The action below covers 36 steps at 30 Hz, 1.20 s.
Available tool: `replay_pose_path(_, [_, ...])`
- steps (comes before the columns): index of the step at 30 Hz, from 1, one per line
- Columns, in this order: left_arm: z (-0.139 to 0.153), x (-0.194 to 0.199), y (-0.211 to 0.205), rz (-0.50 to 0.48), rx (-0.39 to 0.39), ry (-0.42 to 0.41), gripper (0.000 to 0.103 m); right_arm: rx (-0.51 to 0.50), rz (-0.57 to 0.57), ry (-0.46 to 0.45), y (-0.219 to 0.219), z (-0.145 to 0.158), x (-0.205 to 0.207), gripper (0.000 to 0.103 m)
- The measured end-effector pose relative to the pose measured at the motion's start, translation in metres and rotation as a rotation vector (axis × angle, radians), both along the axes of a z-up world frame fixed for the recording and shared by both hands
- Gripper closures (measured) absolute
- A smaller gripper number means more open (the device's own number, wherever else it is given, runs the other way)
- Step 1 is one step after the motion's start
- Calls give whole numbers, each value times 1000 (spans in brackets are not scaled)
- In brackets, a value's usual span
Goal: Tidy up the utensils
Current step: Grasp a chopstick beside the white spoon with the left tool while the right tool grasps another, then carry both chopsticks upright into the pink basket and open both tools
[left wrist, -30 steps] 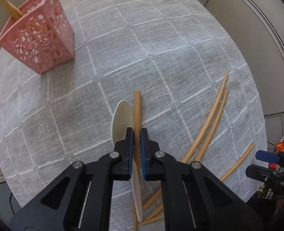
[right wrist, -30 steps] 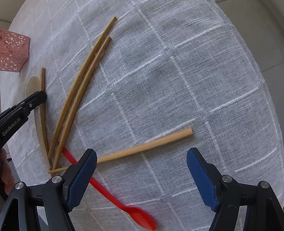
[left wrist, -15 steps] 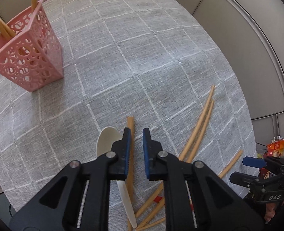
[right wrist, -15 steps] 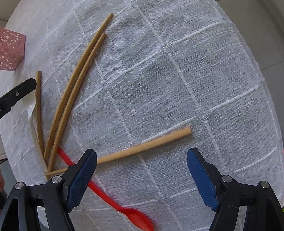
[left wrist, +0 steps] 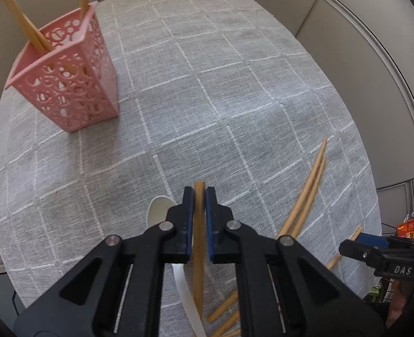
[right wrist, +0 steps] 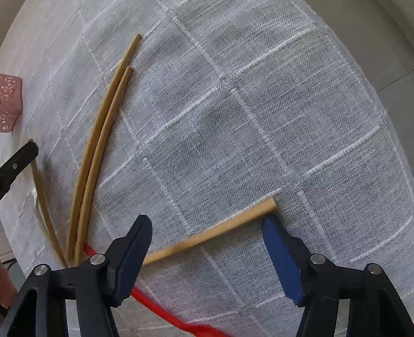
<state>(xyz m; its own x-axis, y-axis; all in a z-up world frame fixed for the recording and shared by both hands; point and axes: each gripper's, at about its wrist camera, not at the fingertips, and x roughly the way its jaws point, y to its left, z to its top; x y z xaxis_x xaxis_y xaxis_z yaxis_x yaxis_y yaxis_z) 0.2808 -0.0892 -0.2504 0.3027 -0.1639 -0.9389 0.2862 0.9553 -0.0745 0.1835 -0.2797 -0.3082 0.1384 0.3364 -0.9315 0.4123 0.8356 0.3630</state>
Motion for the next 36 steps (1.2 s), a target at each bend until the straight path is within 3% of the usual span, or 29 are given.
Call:
replay_pose_path(2, [11, -7, 8, 17, -20, -27, 94, -24, -23, -15, 1, 2, 3, 48])
replay_pose_path(5, [30, -21, 20, 38, -45, -73, 94, -54, -74, -30, 2, 4, 7, 51])
replay_pose_path(11, [58, -48, 33, 63, -89, -132, 94, -150, -131, -52, 3, 7, 18, 76])
replay_pose_path(18, [78, -73, 43, 86, -109, -175, 94, -137, -144, -75, 2, 7, 28, 95])
replay_pose_path(22, [87, -80, 56, 107, -126, -185, 94, -29, -159, -127, -8, 16, 25, 96])
replay_pose_path(29, [114, -89, 76, 154, -134, -282, 94, 44, -144, -310, 5, 67, 14, 96])
replay_pose_path(36, [148, -97, 95, 217, -138, -430, 94, -17, -97, -579, 29, 137, -2, 96])
